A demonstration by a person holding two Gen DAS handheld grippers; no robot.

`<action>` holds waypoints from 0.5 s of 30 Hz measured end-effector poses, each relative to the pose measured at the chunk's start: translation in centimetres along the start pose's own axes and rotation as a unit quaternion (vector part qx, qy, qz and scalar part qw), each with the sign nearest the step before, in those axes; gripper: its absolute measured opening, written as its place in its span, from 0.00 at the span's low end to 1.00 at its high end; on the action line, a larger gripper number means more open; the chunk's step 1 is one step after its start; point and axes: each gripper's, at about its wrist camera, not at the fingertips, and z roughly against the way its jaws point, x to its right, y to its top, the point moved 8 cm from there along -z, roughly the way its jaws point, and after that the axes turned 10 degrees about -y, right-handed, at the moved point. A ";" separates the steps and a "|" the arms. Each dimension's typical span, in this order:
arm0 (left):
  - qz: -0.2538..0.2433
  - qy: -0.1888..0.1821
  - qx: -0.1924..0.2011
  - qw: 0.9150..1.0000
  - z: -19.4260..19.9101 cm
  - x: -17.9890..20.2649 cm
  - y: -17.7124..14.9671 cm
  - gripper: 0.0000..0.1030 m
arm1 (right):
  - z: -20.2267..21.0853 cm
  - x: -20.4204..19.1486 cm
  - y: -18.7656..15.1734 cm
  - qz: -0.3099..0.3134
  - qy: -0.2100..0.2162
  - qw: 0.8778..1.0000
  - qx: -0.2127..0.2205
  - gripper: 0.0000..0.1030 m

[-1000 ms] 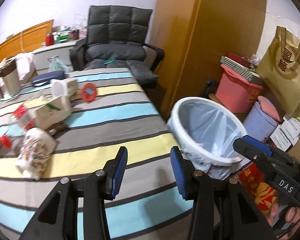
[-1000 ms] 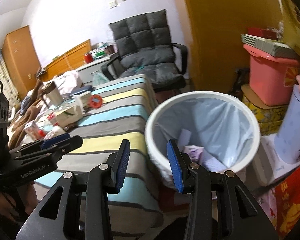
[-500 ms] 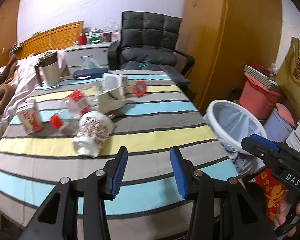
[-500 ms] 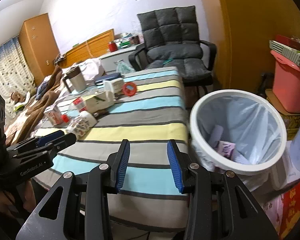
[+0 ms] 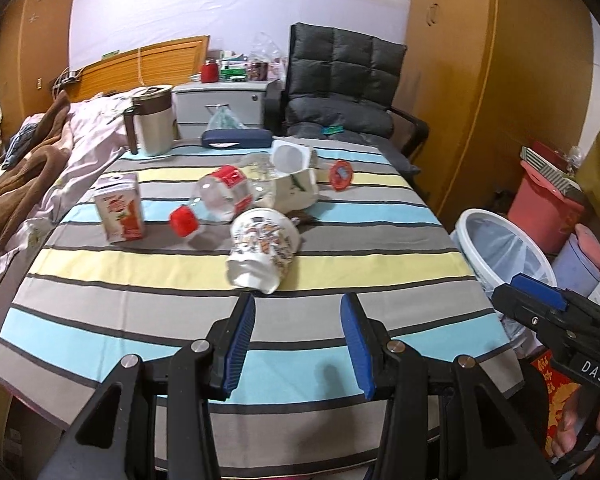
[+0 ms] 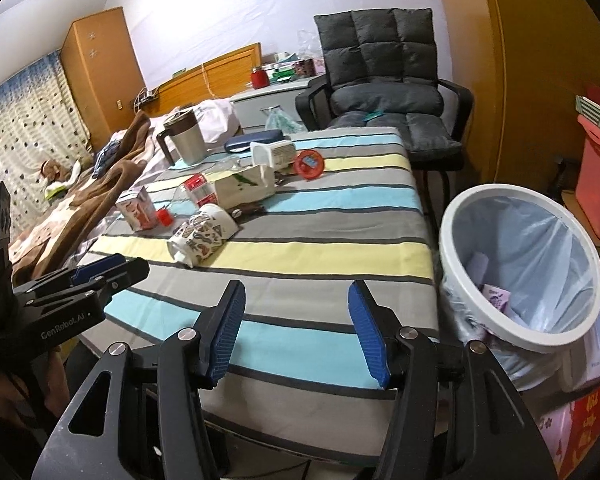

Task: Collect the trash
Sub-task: 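Move both open grippers back over the table toward the remaining items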

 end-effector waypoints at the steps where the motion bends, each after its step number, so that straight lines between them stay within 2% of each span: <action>1: 0.002 0.004 0.001 1.000 0.1 -0.4 -0.1 0.45 | -0.1 -0.3 0.0 0.002 0.000 1.000 -0.001 0.54; 15: 0.048 0.028 -0.013 0.998 -0.4 -6.3 -1.4 0.45 | -2.5 -4.0 -0.5 0.022 0.017 0.999 -0.036 0.54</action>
